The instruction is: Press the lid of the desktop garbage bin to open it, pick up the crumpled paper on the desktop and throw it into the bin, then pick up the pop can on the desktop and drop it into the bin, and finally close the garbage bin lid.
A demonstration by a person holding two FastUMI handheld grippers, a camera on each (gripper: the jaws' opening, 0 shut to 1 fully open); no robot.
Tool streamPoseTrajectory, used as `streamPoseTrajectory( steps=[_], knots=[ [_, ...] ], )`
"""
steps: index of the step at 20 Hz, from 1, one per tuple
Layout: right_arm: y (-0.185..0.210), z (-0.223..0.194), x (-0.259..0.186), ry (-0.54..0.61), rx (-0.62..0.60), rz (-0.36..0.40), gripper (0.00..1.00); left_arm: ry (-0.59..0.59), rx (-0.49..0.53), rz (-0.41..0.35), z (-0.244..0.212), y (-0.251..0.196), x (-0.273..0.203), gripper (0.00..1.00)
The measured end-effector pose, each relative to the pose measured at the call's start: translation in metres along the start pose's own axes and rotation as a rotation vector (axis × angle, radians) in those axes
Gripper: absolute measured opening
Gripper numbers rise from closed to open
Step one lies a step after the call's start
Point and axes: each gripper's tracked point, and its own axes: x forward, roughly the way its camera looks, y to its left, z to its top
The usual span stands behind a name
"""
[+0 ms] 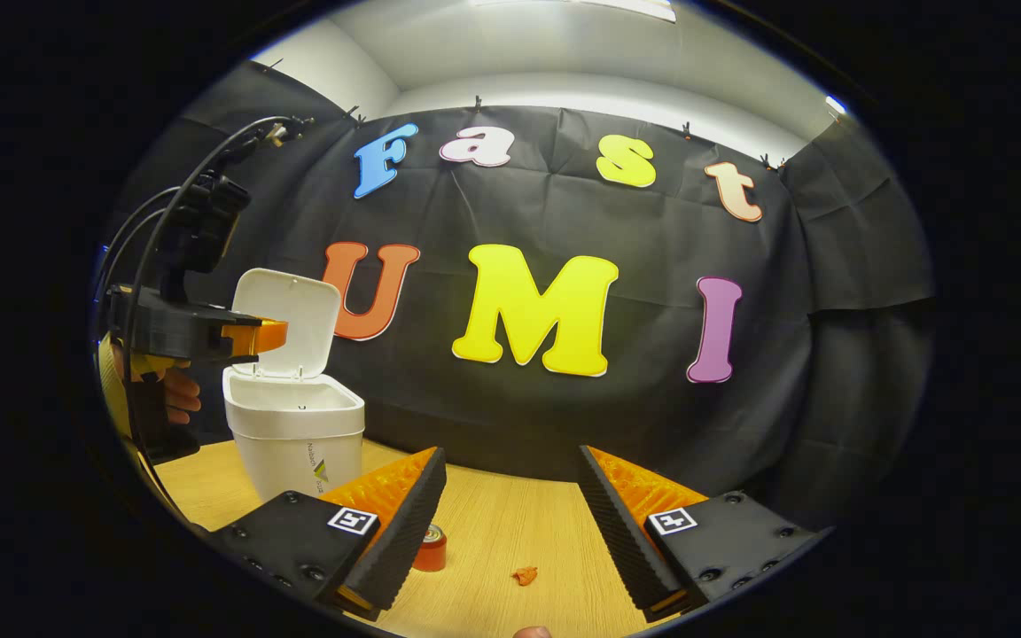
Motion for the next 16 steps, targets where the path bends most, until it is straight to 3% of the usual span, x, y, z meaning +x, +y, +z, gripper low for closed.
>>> streamPoseTrajectory(
  steps=[1,5,12,13,14,16],
  knots=[
    [-0.001,-0.003,0.002,0.008,0.004,0.001,0.95,0.000,-0.007,0.004,0.000,0.001,-0.002,0.28],
    [-0.006,-0.034,0.013,0.104,0.034,0.004,0.95,-0.014,-0.024,0.013,0.004,0.002,-0.010,0.54],
    [-0.022,-0.119,0.042,0.336,0.082,-0.025,0.95,-0.020,-0.021,0.049,0.008,0.007,-0.017,0.80],
    [-0.024,-0.132,0.048,0.375,0.078,-0.029,0.95,-0.019,-0.023,0.051,0.008,0.006,-0.018,0.90],
    [-0.027,-0.146,0.052,0.413,0.074,-0.034,0.95,-0.018,-0.027,0.053,0.007,0.006,-0.018,0.84],
    [-0.031,-0.168,0.061,0.472,0.064,-0.042,0.95,-0.022,-0.029,0.063,0.008,0.008,-0.019,0.91]
  ],
)
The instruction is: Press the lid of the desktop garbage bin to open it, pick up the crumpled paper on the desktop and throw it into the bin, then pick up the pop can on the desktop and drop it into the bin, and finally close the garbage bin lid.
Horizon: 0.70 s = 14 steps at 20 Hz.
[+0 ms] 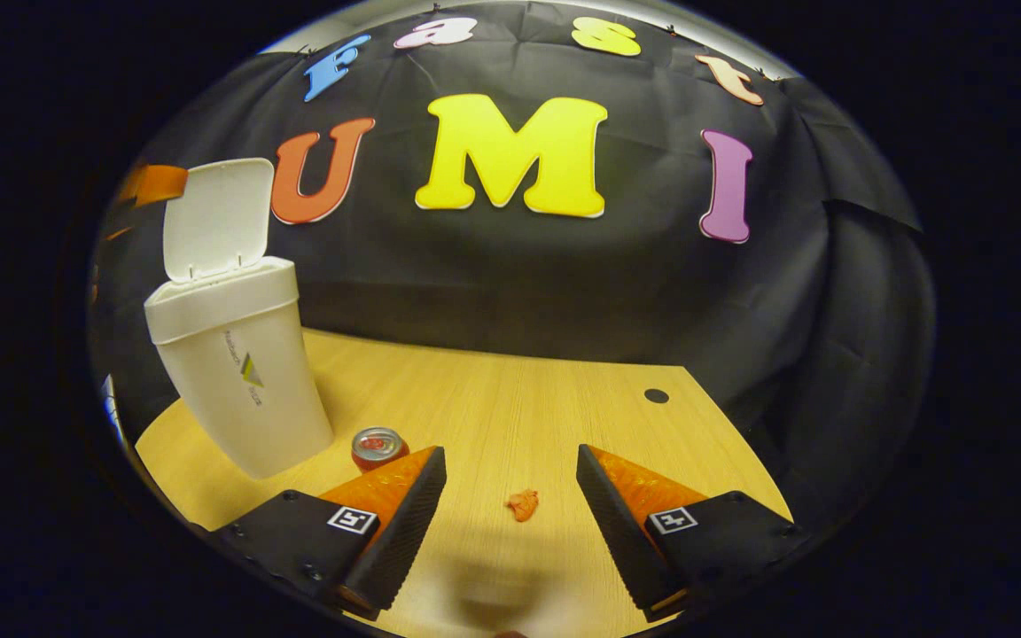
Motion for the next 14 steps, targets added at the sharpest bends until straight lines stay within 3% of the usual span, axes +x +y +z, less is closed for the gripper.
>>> streamPoseTrajectory(
  steps=[2,11,14],
  knots=[
    [-0.004,-0.014,0.018,0.050,-0.018,-0.010,0.95,-0.001,0.005,0.004,0.000,0.001,-0.001,0.95],
    [-0.008,-0.092,0.083,0.339,-0.008,-0.024,0.95,0.007,0.034,0.017,0.000,0.004,-0.001,0.95],
    [-0.010,-0.101,0.096,0.377,0.001,-0.019,0.95,0.016,0.038,0.016,-0.002,0.004,0.000,0.95]
  ],
)
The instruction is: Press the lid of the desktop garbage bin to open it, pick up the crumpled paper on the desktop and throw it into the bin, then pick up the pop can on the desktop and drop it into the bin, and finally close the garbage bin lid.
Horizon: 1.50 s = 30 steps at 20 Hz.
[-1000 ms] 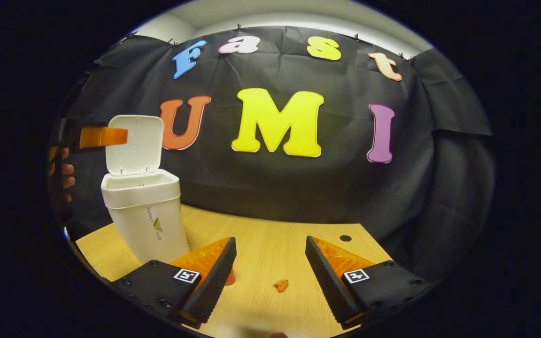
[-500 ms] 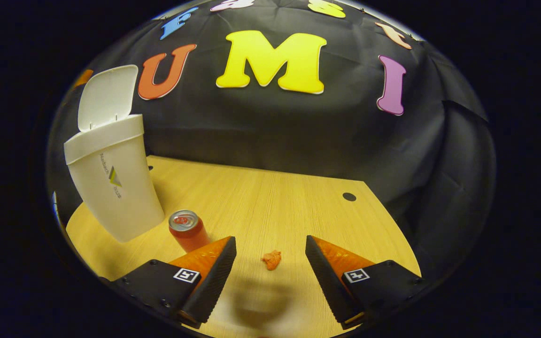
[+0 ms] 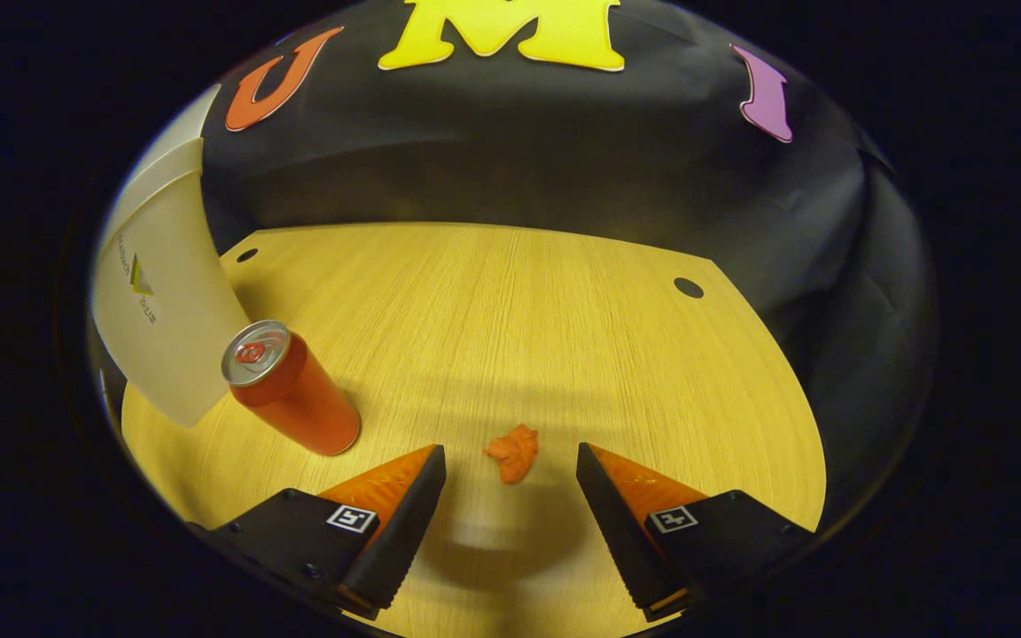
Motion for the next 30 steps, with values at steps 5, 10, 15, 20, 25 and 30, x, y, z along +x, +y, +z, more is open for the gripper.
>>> streamPoseTrajectory(
  steps=[5,10,15,20,25,30],
  knots=[
    [0.003,-0.008,0.016,0.053,-0.001,0.007,0.95,-0.009,-0.001,-0.005,0.003,-0.003,-0.001,0.95],
    [0.006,-0.016,0.032,0.095,0.025,0.030,0.79,0.000,-0.012,-0.010,0.000,-0.008,-0.005,0.95],
    [0.002,-0.023,0.038,0.121,0.047,0.030,0.63,-0.001,-0.012,0.006,0.001,-0.005,-0.010,0.95],
    [0.000,-0.024,0.029,0.117,0.079,0.046,0.24,0.007,-0.017,0.013,-0.001,-0.004,-0.018,0.95],
    [-0.003,-0.009,-0.001,0.053,0.067,0.055,0.24,0.005,-0.026,0.011,0.001,-0.004,-0.027,0.95],
    [0.004,0.032,-0.047,-0.090,0.065,0.072,0.24,0.008,-0.056,-0.003,0.001,-0.005,-0.034,0.95]
  ],
)
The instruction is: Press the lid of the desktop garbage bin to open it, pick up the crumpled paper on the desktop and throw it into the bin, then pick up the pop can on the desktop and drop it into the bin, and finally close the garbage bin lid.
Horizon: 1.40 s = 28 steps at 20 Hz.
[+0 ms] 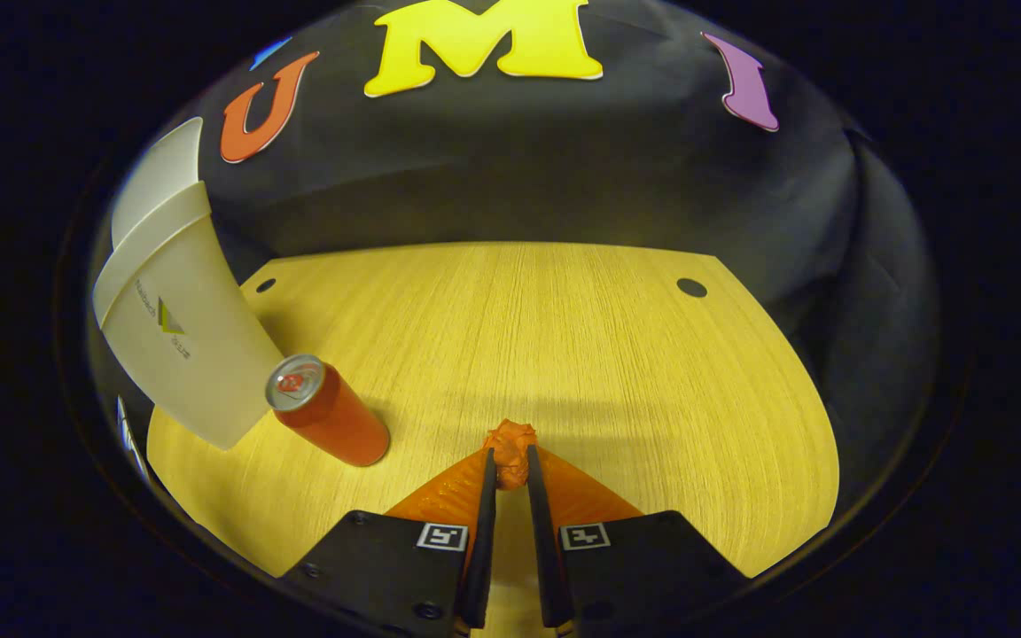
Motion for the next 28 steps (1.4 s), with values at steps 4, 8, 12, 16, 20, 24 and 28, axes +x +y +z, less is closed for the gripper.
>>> streamPoseTrajectory(
  steps=[4,8,12,16,20,24,28],
  knots=[
    [0.024,0.046,-0.041,-0.130,-0.039,0.038,0.23,0.003,-0.018,-0.004,0.000,0.002,-0.004,0.95],
    [0.052,0.088,-0.079,-0.250,-0.079,0.097,0.23,0.007,-0.021,-0.009,0.001,0.005,-0.007,0.95],
    [0.089,0.124,-0.109,-0.346,-0.116,0.175,0.23,0.006,-0.020,-0.012,0.004,0.012,-0.009,0.95],
    [0.128,0.152,-0.132,-0.419,-0.174,0.233,0.23,-0.003,-0.021,-0.006,0.007,0.020,-0.009,0.95],
    [0.176,0.178,-0.145,-0.463,-0.215,0.312,0.23,-0.008,-0.013,-0.004,0.009,0.028,-0.008,0.95],
    [0.223,0.192,-0.150,-0.481,-0.245,0.401,0.23,-0.010,-0.007,0.001,0.011,0.038,-0.006,0.95],
    [0.267,0.200,-0.153,-0.488,-0.270,0.474,0.23,-0.014,-0.009,0.013,0.013,0.050,-0.001,0.95]
  ],
)
